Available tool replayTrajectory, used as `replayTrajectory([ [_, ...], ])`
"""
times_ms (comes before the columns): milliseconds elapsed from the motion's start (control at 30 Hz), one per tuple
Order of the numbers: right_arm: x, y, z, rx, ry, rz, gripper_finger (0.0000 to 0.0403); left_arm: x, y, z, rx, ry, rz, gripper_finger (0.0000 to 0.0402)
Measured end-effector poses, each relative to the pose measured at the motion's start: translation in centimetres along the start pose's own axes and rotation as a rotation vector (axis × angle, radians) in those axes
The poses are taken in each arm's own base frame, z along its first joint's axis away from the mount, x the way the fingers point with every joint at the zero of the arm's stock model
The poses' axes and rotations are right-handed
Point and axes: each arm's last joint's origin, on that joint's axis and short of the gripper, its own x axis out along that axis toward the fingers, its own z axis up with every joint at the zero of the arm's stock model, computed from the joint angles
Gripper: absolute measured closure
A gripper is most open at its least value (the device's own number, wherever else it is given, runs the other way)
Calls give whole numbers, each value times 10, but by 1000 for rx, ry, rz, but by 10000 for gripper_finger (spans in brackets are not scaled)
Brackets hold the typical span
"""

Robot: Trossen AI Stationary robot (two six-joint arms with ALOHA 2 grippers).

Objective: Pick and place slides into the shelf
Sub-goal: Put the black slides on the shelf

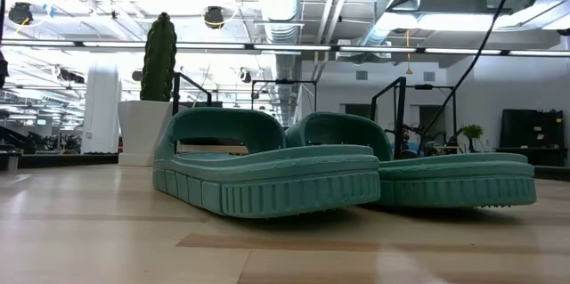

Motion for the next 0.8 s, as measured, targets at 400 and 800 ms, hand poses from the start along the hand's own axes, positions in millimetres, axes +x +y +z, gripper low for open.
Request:
replayTrajectory([
  [400, 0, 8, -3, -37, 3, 8, 397, 18, 6, -6, 5, 97, -8, 346],
  [800, 0, 8, -3, -47, 7, 4, 397, -11, 9, 4, -18, -19, -39, 345],
])
